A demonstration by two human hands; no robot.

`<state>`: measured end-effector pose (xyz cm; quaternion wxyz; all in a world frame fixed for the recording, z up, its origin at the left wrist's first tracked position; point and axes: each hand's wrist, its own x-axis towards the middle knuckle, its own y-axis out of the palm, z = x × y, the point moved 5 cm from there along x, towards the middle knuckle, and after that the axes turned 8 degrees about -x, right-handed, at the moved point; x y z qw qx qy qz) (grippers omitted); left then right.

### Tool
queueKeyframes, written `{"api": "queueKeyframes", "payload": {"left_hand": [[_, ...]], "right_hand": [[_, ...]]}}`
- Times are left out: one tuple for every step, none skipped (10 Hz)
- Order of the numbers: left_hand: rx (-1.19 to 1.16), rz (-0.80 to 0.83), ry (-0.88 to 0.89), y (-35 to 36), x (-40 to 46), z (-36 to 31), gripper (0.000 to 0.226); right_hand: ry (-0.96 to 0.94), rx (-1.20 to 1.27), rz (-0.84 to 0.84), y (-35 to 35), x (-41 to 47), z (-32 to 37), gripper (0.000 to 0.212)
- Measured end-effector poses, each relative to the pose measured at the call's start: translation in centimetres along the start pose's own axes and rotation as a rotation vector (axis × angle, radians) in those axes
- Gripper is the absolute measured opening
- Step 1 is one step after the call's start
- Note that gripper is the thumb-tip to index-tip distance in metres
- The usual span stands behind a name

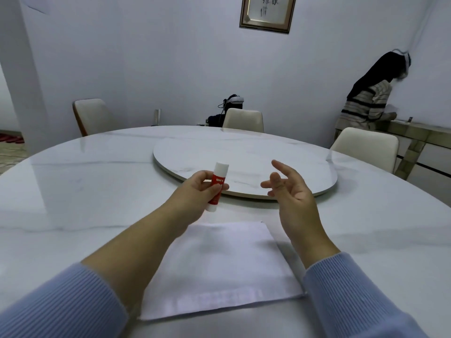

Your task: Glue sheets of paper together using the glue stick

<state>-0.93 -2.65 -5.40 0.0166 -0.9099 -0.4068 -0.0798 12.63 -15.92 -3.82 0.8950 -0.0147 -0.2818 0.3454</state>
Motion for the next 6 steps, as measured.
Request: {"api": "queueKeyframes", "payload": {"left_hand": [[0.136,-0.036,-0.007,-0.4,1.0,0.9,0.015],[0.236,-0.060,-0.029,-0.6,1.3,2.0,0.016],[0.286,-0.053,-0.020,-0.8,1.4,2.9,0.017],[0.295,-0.051,-0.027,-0.8,1.4,3.3,0.018],[0.316,-0.071,-0.015,-0.9,1.2,2.4,0.038],[0.130,-0.245,0.062,-2.8,0.0,0.1,0.042]], "right_hand": [[-0.019,-0.012,0.042,0.4,-0.1,-0.5,0.032],[-0.010,-0.003,0.032,0.3,0.0,-0.9,0.026],[-0.004,0.008,0.015,0.2,0.4,-1.3,0.018],[0.024,0.005,0.017,0.3,0.3,-1.9,0.018],[0.025,0.000,0.008,0.3,0.2,-1.6,0.024],[-0.053,0.093,-0.130,-1.9,0.8,1.0,0.028]]}}
